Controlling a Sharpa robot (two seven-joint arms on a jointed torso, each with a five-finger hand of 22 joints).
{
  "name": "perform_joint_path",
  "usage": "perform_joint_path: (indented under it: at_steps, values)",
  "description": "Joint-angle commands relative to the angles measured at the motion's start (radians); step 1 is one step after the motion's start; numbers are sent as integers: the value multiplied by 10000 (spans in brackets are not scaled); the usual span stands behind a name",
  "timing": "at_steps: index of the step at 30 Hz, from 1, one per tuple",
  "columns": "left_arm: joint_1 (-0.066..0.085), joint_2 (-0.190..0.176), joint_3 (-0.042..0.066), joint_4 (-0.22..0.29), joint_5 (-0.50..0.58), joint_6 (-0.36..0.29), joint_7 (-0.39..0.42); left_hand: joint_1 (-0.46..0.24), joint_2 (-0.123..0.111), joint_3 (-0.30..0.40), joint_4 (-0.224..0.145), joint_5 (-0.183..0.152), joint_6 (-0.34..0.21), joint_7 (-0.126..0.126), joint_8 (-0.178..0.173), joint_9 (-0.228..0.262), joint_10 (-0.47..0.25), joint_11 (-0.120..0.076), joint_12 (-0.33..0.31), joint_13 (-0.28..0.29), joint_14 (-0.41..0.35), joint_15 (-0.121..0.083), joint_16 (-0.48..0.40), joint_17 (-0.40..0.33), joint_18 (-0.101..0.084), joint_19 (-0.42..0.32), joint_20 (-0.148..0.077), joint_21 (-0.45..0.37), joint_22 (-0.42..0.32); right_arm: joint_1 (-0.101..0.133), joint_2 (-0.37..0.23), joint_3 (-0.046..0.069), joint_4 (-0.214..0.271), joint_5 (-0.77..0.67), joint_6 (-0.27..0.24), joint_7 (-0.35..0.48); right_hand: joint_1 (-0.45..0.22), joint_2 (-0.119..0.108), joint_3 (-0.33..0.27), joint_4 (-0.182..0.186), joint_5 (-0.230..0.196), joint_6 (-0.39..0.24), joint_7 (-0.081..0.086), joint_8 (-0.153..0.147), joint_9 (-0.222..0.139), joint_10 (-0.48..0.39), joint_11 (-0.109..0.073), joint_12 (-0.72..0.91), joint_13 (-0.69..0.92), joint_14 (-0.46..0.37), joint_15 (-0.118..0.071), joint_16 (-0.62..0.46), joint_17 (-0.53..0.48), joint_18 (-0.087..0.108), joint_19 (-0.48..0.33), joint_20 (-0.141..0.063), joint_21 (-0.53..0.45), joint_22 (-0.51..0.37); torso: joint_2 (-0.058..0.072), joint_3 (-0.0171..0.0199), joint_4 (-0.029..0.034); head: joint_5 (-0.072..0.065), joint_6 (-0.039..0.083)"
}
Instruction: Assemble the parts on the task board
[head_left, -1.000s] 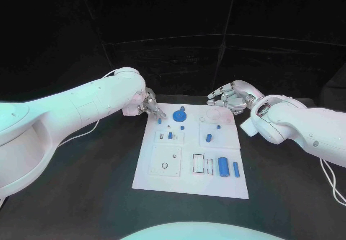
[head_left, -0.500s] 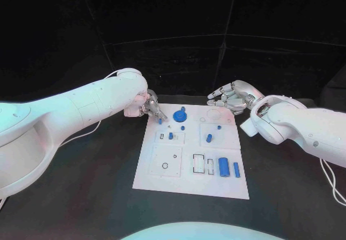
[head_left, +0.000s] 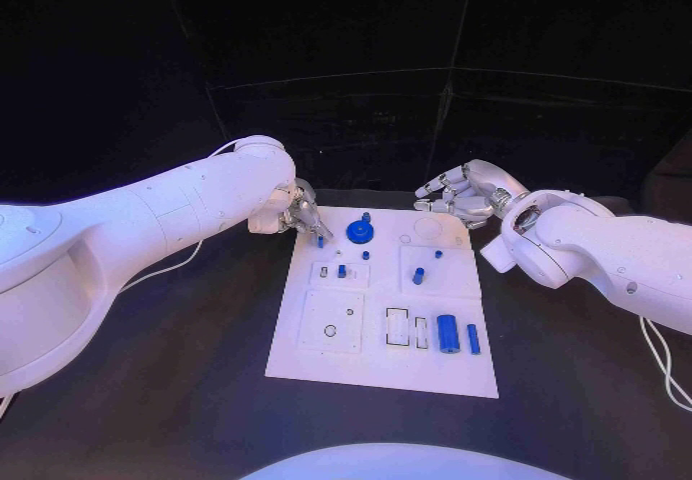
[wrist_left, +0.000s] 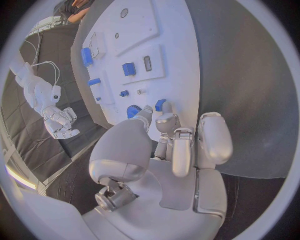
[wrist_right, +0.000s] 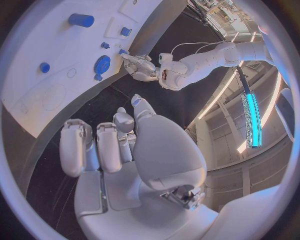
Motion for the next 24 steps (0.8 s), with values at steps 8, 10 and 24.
perform_joint_path:
  at_steps: [8,10,24]
  values:
    - [13,47,0,-33,-75,90,-15,988,506,592,-669,-16,13,-34,-142,-121,-83,-14,18,-72,1056,16,61,2633,-46,10,25,-27,6,21,10,6,7,-17,65,92,64,67,-36,8,25,-65,-11,62,-13,-79,17,-32,-13,498,-88,-32,347,164,-38,2,-63,305,0,-2,-7,-14,-20]
    - [13,53,0,-44,-74,125,-7,1125,530,714,-810,-16,8,-37,-160,-144,-91,-19,13,-83,1056,14,61,2633,-46,8,20,-31,7,21,8,6,8,-17,66,91,64,67,-36,8,25,-65,-11,62,-13,-79,17,-32,-13,498,-88,-32,347,164,-38,2,-63,305,1,0,-3,-22,-31]
    - [0,67,-1,-69,-68,87,104,1952,588,2465,-2180,-14,-66,6,-288,-316,-151,-18,-132,-238,1056,23,61,2633,-42,-13,3,-69,1,21,8,6,16,-17,93,91,64,67,-36,8,25,-65,-11,62,-13,-79,17,-32,-13,498,-88,-32,347,164,-38,2,-63,305,-9,2,11,-50,19]
